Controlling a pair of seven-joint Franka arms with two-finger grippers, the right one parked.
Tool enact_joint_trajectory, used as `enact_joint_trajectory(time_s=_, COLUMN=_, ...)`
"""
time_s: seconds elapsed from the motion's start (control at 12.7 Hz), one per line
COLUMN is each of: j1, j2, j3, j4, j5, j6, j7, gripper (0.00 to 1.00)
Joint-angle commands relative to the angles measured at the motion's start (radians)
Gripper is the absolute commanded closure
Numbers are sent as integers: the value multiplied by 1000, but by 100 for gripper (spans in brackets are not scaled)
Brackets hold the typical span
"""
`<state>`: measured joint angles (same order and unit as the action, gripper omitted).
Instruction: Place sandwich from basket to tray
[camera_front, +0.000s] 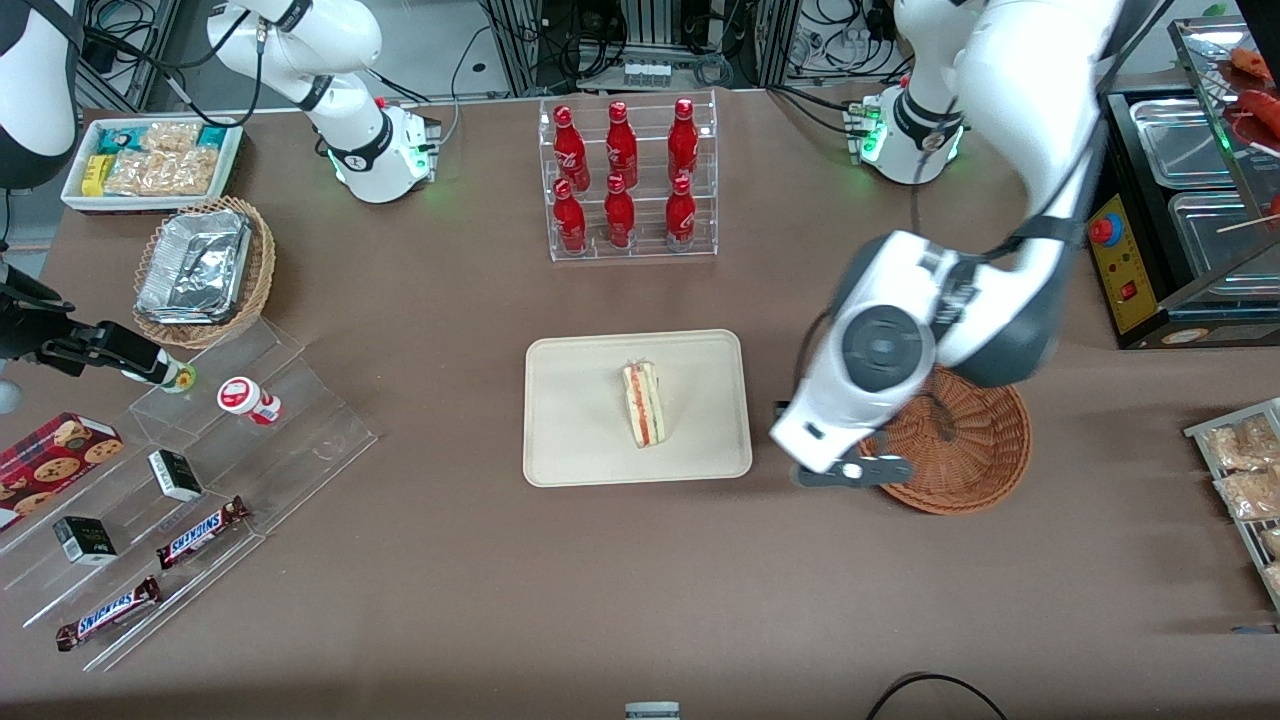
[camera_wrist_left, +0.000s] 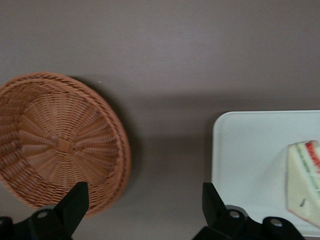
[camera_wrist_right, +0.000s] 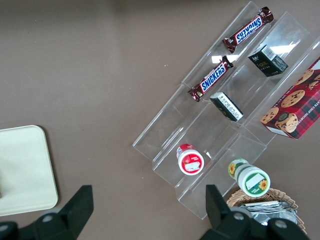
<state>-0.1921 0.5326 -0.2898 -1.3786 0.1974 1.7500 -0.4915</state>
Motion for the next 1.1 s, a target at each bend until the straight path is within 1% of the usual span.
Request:
enact_joint_trajectory(time_s=0.0, j1=71, j2=-121, j3=-9, j4=-129, j5=-53, j6=3, j7=118, gripper=0)
enact_joint_trajectory(time_s=0.08, j1=98, j2=-149, j3=-9, j4=-152, j5=-71, j6=2, j7=164, gripper=0)
enact_joint_trajectory(time_s=0.24, j1=149, j2=-204, j3=-9, j4=-203, j5=-84, j6=-4, j7=259, gripper=0)
enact_joint_trajectory(time_s=0.39, j1=160, j2=-271, j3=9, j4=-265, j5=-87, j6=-6, j7=329, gripper=0)
enact_joint_trajectory(time_s=0.47, j1=205, j2=-311, j3=9, j4=-299, j5=-101, j6=-10, j7=368, gripper=0)
enact_joint_trajectory(time_s=0.55, j1=218, j2=-336, j3=12, j4=-312, j5=-127, j6=-27, j7=413, gripper=0)
enact_joint_trajectory(time_s=0.79, j1=224, j2=-400, j3=67, j4=-313, j5=-157, j6=-118, j7=510, gripper=0)
enact_joint_trajectory(time_s=1.02, j1=224, j2=-477, j3=118, j4=-315, j5=-156, j6=-197, j7=528, gripper=0)
